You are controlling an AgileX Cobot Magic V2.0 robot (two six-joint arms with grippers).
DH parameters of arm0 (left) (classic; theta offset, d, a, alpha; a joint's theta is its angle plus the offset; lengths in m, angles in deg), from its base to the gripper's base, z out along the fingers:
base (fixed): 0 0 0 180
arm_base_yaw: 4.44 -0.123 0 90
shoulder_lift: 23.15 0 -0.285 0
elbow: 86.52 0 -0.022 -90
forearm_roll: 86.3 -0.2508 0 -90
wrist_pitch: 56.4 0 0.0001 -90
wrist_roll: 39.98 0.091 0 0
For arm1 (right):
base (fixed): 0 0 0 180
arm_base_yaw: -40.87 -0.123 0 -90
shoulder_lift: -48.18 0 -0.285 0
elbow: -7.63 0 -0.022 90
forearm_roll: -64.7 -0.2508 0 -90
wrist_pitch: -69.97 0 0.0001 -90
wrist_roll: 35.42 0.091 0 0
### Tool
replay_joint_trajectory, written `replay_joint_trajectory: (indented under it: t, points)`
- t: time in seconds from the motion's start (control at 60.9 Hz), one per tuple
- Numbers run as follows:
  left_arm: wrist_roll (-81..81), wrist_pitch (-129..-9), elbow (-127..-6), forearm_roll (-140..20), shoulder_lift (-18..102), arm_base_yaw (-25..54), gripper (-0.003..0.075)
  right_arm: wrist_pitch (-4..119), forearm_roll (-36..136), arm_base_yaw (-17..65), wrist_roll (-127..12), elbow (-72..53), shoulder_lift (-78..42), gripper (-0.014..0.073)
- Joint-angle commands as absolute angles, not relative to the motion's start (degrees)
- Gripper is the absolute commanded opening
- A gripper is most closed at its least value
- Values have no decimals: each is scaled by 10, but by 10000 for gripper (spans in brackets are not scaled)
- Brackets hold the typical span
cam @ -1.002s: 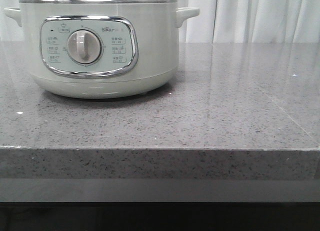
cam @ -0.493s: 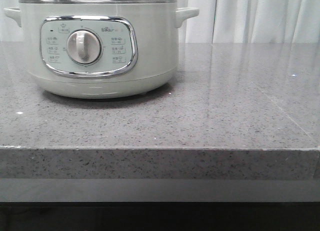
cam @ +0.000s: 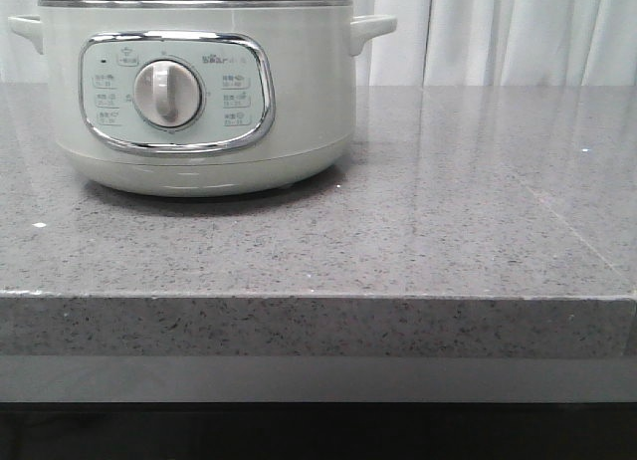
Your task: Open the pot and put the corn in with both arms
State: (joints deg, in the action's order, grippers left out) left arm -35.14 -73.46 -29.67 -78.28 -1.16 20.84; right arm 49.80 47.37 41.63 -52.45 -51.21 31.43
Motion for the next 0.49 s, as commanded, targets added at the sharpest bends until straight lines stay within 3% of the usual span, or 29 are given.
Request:
replay_joint_trajectory:
  t: [0.0, 0.476]
  points:
    - [-357, -684, -312, -774, -8, 211, -18, 546, 474, 416, -529, -496, 309, -67]
    - [-357, -682, -303, -802, -20, 205, -18, 546, 474, 416, -529, -496, 309, -67]
